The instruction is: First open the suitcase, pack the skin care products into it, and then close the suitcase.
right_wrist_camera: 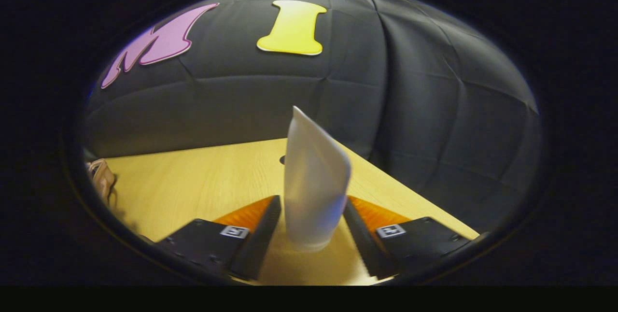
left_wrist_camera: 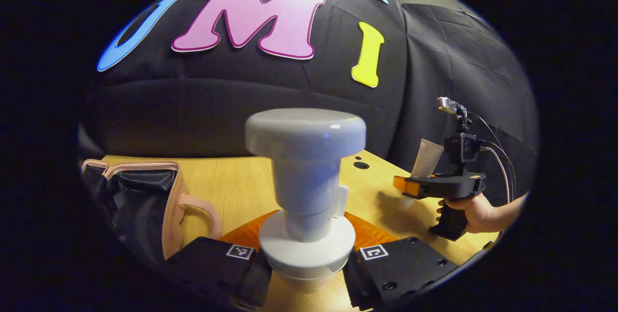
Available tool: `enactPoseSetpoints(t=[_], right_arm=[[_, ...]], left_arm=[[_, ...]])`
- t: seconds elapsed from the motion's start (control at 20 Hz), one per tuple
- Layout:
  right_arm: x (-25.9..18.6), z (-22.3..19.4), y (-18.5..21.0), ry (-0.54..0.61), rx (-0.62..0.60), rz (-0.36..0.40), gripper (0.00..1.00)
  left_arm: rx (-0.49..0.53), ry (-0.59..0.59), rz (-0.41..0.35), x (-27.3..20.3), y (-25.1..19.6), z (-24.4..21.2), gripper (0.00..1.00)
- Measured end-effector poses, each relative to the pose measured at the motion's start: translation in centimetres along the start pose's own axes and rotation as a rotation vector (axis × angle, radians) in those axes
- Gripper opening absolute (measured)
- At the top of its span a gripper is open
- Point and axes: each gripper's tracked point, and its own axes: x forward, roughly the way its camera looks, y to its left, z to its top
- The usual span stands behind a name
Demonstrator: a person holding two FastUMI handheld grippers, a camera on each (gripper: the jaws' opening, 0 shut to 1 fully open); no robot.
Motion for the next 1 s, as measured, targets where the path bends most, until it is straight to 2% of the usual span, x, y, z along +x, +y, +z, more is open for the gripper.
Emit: enactPoseSetpoints(t=[0.05, 0.1, 0.15, 0.3, 0.45, 0.5, 0.55, 0.65, 0.85, 1.0], right_arm=[[0.0, -0.3, 0.1, 0.013, -0.001, 0.002, 0.59], [0.1, -0.1, 0.3, 0.006, -0.003, 0.007, 0.58], [0.0, -0.1, 0.4, 0.009, -0.014, 0.02, 0.47], [-0.9, -0.4, 1.5, 0.007, -0.075, 0.061, 0.37], [-3.5, 0.9, 3.6, -0.018, -0.107, 0.121, 0.37], [-4.7, 1.8, 4.5, -0.043, -0.115, 0.141, 0.33], [-5.9, 2.9, 5.4, -0.069, -0.122, 0.161, 0.38], [-8.5, 4.9, 7.4, -0.1, -0.131, 0.211, 0.37], [-13.9, 8.6, 12.2, -0.159, -0.172, 0.333, 0.37], [-18.0, 9.2, 16.8, -0.179, -0.205, 0.427, 0.37]], left_arm=[[0.0, 0.0, 0.006, -0.3, 0.4, 0.1, 0.65], [0.001, -0.002, 0.012, -0.4, 0.5, 0.2, 0.65], [0.0, -0.005, 0.015, -0.6, 0.6, 0.4, 0.65], [-0.01, -0.014, 0.019, -1.4, 0.8, 0.9, 0.65], [-0.022, -0.031, 0.027, -2.9, 1.4, 1.9, 0.65], [-0.032, -0.04, 0.034, -3.4, 1.8, 2.3, 0.65], [-0.049, -0.048, 0.043, -4.2, 2.3, 2.8, 0.65], [-0.081, -0.059, 0.071, -5.9, 3.7, 3.6, 0.65], [-0.089, -0.094, 0.156, -10.2, 8.4, 6.1, 0.64], [-0.105, -0.096, 0.226, -13.3, 13.2, 7.0, 0.65]])
